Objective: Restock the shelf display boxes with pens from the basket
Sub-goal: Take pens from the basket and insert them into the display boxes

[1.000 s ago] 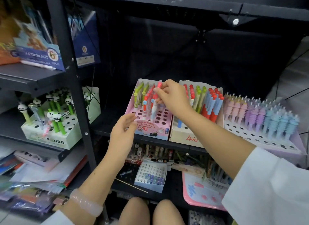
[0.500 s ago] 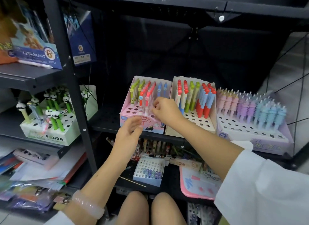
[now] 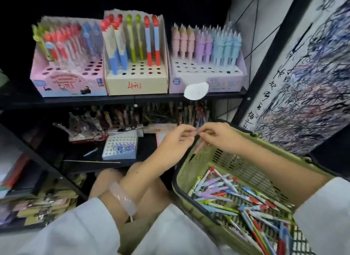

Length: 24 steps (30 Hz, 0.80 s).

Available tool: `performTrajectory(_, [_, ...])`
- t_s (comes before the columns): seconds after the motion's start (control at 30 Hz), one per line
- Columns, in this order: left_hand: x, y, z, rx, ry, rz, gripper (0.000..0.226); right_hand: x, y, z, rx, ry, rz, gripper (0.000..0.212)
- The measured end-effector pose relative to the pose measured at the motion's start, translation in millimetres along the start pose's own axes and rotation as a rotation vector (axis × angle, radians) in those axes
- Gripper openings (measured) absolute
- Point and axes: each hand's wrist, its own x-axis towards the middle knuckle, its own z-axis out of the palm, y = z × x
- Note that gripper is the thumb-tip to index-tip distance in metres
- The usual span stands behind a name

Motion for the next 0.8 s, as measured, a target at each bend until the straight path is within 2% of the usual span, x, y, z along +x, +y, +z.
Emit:
performTrajectory(0.07, [5.3,-10.3,26.1,0.062,-0.133,-0.056,0.018,-21.8,50.2,12.3,-0.118,-0.039,0.072,0.020])
performTrajectory(0.2, [13.3,-28.4,60.3,0.208,-0.312,-0.118,0.022,-58.4,133.2,46.9,-0.264,-0.347,0.229,0.036])
performTrajectory(0.33, [14.7,-45.6,77.0,0.278,-0.367,-0.167,0.019,-73.4,178.2,94.2,-0.438,-0.460,0.119,0.078])
performTrajectory(0.47, [16.3,-56.5,81.7,0.297,-0.363,-0.199,0.017,-64.3,182.0,137.5,-0.566,-0.573,0.032,0.102])
performTrajectory(0.57, [18.6,-60.4,80.4,0.298,-0.342,-0.209,0.019,-55.6,182.6,156.4,-0.680,-0.537,0.030,0.101])
performTrajectory(0.67, [20.3,-62.4,78.8,0.273,-0.314,-0.228,0.020,-54.2,184.2,165.1,-0.760,-0.428,-0.019,0.082])
performTrajectory(0.8, [20.1,-63.3,80.1,0.248,-0.306,-0.234,0.018,-57.0,186.2,170.0,-0.738,-0.345,-0.032,0.058])
